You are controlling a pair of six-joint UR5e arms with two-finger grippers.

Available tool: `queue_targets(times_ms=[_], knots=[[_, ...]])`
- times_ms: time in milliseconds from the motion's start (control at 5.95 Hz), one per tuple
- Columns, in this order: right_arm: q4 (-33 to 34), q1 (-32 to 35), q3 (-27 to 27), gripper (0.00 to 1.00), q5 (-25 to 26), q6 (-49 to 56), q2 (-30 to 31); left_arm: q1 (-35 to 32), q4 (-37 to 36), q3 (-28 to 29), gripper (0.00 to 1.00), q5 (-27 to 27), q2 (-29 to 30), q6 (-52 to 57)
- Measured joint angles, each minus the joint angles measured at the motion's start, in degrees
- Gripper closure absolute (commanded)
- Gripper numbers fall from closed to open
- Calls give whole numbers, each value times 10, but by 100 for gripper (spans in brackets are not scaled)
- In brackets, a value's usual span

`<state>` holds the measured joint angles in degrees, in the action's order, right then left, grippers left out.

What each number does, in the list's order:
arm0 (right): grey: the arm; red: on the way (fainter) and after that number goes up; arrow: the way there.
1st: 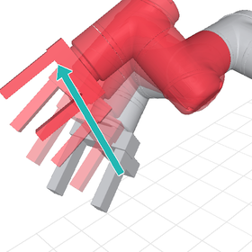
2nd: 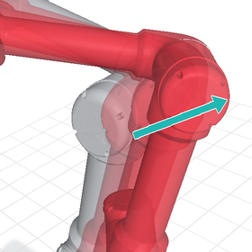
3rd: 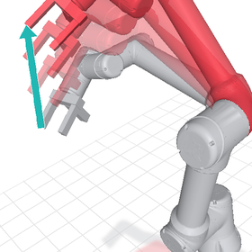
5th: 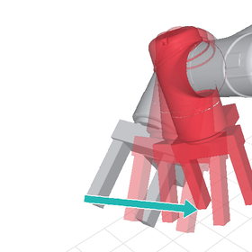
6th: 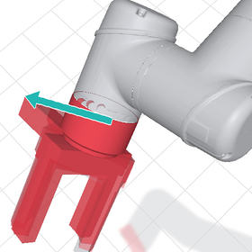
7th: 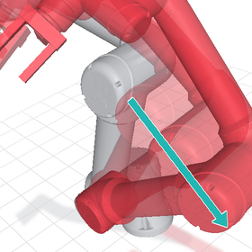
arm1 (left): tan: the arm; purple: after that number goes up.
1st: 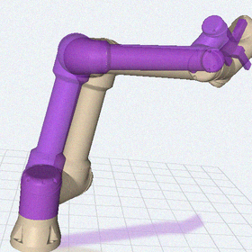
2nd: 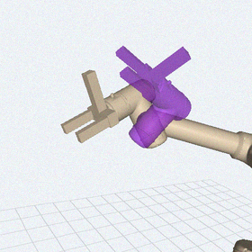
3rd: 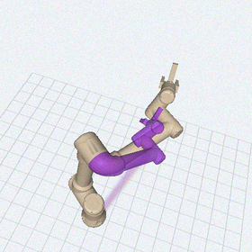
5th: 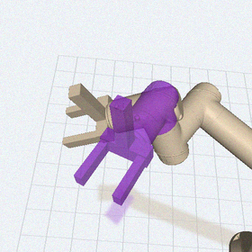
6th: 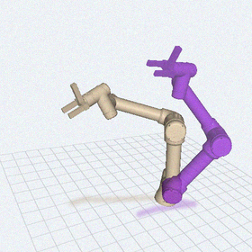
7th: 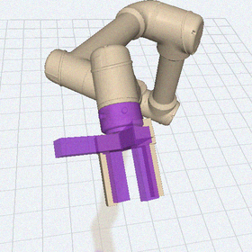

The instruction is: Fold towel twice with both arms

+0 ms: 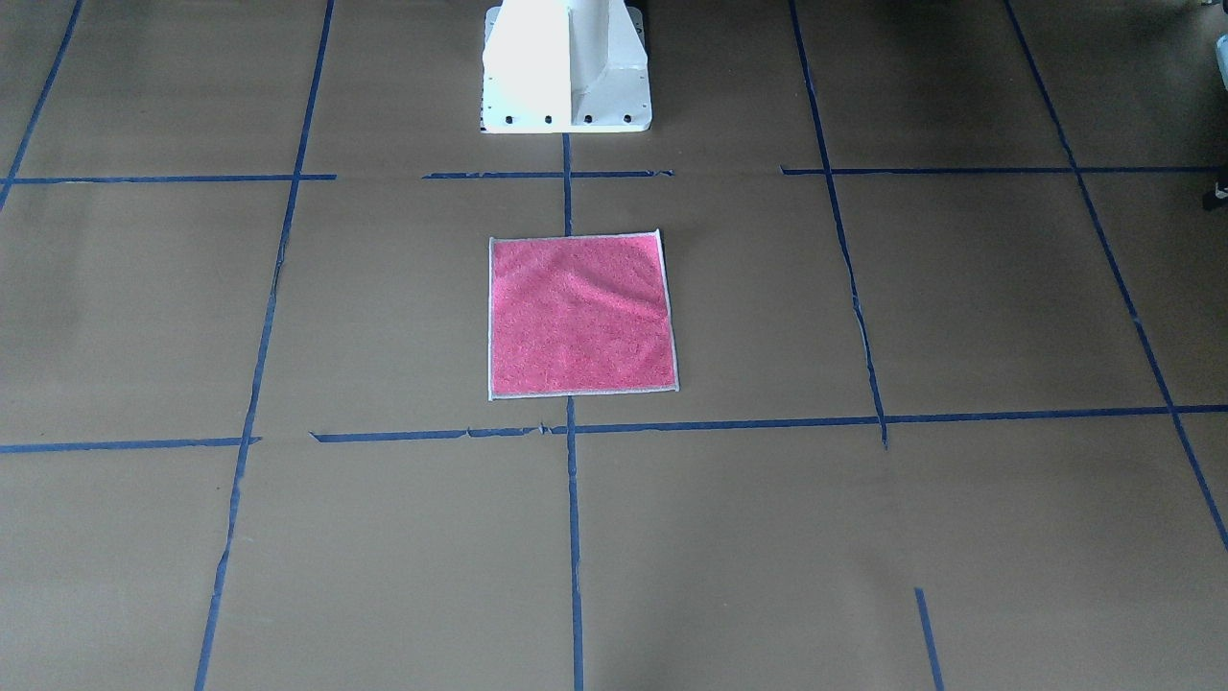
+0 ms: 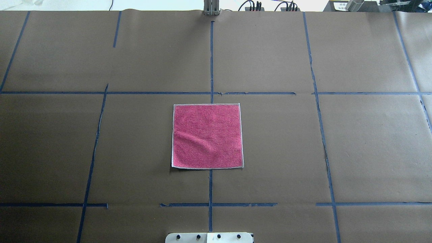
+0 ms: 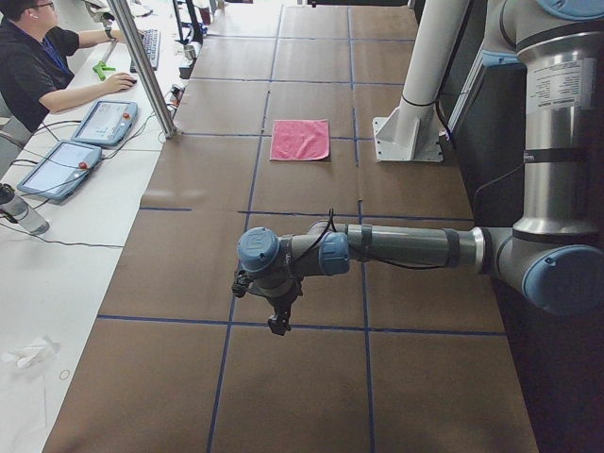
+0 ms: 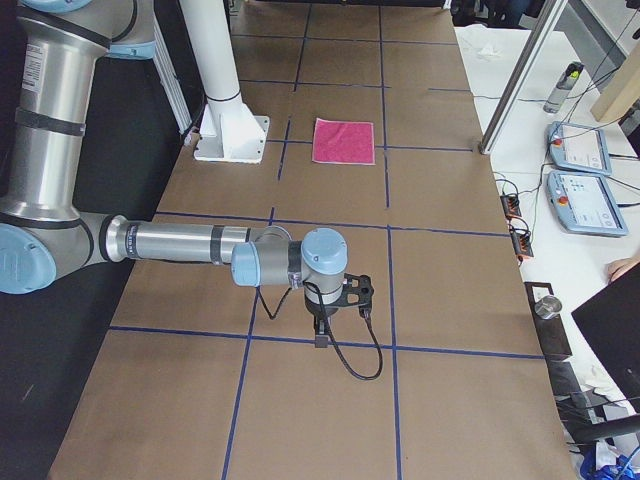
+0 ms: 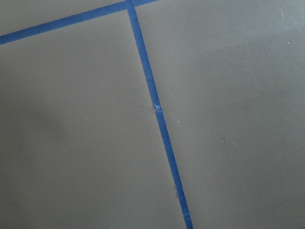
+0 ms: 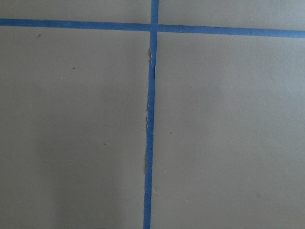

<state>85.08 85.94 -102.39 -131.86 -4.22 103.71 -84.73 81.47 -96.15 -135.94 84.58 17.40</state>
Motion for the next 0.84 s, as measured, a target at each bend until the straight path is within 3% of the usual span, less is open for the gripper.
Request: queue_targets(times_ms=[504, 840], knots=[[-1, -1, -14, 0, -3, -4, -9, 0, 0, -34, 0, 6, -2, -1], [-1, -1, -39, 0, -2, -5, -65, 1, 6, -77, 0, 8, 45, -12]])
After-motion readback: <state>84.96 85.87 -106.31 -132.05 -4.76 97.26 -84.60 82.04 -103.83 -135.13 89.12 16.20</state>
